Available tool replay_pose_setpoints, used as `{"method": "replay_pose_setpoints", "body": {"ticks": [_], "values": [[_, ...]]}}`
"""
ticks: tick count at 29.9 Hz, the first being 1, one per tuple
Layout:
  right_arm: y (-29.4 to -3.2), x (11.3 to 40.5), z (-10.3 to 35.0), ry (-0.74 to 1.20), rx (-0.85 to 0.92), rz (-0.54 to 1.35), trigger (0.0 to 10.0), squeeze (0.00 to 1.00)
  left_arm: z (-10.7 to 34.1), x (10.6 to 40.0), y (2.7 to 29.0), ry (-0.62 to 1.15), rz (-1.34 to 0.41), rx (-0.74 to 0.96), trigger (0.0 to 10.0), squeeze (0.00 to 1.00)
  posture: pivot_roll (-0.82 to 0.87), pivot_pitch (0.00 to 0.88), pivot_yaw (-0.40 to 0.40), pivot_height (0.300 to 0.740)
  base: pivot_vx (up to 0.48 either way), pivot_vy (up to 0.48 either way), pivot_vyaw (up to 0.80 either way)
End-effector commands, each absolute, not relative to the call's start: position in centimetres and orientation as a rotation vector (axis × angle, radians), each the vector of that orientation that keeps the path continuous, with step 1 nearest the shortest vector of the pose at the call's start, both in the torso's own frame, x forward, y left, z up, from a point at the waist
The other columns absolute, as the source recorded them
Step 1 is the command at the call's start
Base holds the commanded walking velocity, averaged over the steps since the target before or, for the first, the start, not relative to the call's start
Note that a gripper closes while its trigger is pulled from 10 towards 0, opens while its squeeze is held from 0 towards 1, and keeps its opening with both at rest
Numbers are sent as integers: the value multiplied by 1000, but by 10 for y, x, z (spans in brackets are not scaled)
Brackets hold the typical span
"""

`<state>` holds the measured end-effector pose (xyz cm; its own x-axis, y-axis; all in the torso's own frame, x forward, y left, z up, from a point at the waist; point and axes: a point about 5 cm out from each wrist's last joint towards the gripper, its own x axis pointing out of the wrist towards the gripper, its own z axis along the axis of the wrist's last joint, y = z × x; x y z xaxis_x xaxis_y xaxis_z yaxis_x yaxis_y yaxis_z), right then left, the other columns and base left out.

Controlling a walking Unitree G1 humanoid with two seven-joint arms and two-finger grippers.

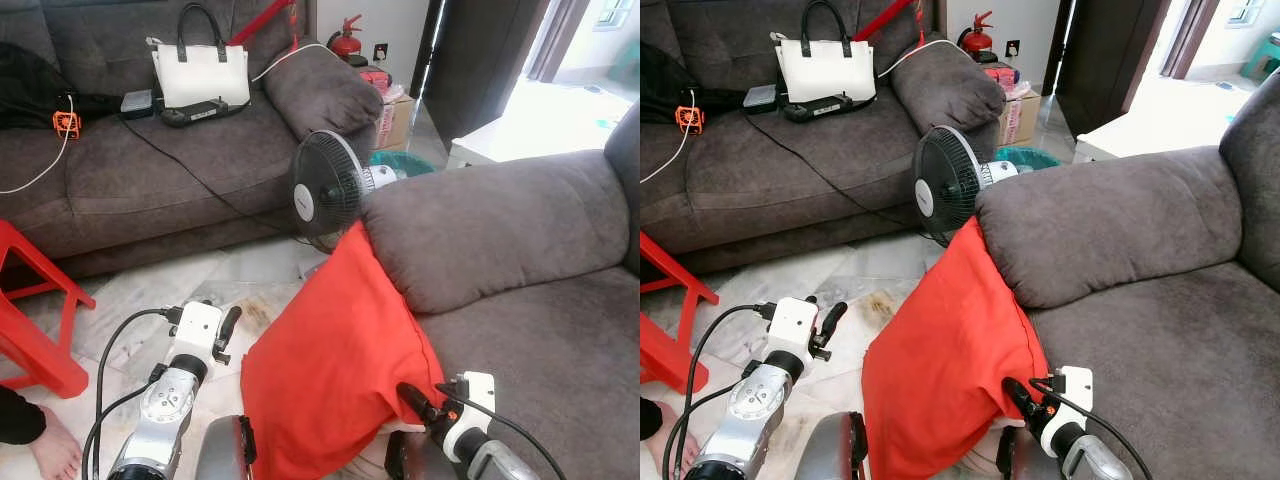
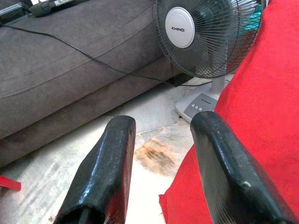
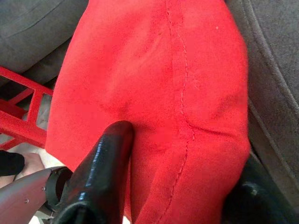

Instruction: Move the pillow to the sofa from floor

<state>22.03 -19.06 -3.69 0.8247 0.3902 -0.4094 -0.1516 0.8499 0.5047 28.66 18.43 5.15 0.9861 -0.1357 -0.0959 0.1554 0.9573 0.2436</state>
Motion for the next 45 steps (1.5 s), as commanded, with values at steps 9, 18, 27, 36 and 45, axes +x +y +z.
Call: {"method": "replay_pose_setpoints", "body": {"ticks": [9,18,27,36,45], "values": [[-189,220,-36,509,471,310,0,0,53,288,184,68,-151,251,10000,0,95,0,-46,552,0,0,0],[-187,221,-35,500,466,317,0,0,54,288,184,67,-152,252,10000,0,96,0,-45,552,0,0,0],[-187,222,-35,491,459,325,0,0,53,288,184,68,-153,251,10000,0,96,0,-46,552,0,0,0],[-189,222,-34,480,445,321,0,0,53,287,183,69,-153,248,10000,0,93,0,-47,552,0,0,0],[-190,226,-30,443,449,304,0,0,52,287,183,71,-159,249,10000,0,93,0,-45,552,0,0,0]]}}
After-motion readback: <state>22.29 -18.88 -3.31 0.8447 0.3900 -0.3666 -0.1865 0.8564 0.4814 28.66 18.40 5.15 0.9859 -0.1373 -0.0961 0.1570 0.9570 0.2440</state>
